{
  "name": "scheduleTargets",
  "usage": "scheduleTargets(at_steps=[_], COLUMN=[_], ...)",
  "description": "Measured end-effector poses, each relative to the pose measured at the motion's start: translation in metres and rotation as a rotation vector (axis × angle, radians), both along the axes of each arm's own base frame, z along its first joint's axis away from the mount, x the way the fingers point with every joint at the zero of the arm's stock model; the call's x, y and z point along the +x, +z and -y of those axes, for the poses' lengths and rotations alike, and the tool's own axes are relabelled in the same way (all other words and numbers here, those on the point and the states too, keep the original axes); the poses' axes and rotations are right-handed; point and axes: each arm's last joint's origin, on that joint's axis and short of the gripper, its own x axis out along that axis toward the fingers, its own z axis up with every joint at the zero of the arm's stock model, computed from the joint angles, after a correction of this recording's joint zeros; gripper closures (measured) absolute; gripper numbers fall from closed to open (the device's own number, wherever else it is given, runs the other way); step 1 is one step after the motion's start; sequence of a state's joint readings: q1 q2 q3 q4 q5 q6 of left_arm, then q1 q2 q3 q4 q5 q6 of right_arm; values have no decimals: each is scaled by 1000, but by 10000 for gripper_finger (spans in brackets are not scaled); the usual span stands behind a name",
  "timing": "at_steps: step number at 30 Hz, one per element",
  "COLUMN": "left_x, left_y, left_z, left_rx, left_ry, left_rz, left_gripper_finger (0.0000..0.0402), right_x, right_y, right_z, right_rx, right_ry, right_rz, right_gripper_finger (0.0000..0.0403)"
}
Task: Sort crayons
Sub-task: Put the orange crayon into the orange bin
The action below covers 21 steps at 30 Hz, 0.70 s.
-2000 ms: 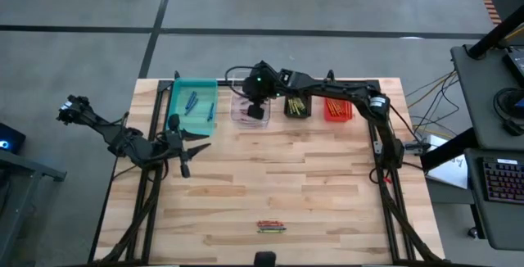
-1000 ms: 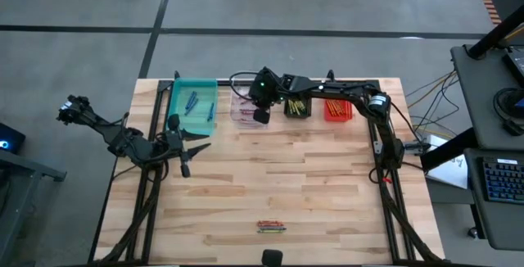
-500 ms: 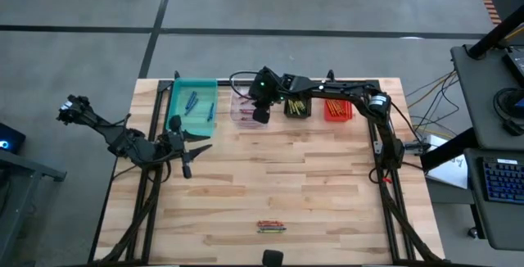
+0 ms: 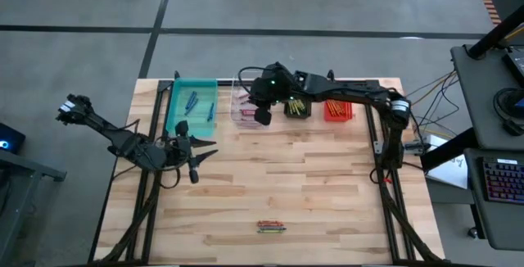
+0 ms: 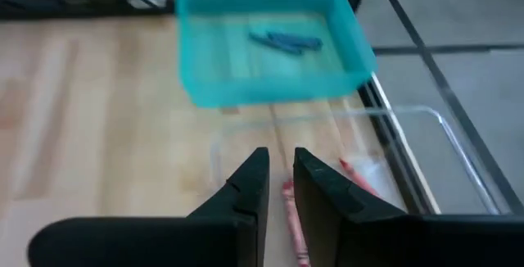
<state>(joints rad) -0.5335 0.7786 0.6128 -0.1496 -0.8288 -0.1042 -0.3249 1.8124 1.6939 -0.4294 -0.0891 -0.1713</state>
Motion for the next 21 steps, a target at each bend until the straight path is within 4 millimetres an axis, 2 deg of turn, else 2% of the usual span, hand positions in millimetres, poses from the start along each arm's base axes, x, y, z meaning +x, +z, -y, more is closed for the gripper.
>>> scheduleTargets(at_steps=[6, 10, 14, 21], left_x=[6, 9, 13, 20], left_y=[-6, -9, -10, -10], left_z=[4, 6, 8, 12], left_rx=[-31, -43, -46, -58], left_ry=[12, 17, 18, -3], left_rz=[-17, -27, -24, 6], left_gripper_finger=[310, 310, 310, 310], right_x=[-18, -30, -38, -46], right_y=[35, 45, 46, 30], right_z=[-41, -70, -103, -173], right_rx=[98, 197, 268, 272], right_ry=[9, 4, 26, 106], right_rz=[29, -13, -95, -239], right_gripper_finger=[360, 360, 360, 360])
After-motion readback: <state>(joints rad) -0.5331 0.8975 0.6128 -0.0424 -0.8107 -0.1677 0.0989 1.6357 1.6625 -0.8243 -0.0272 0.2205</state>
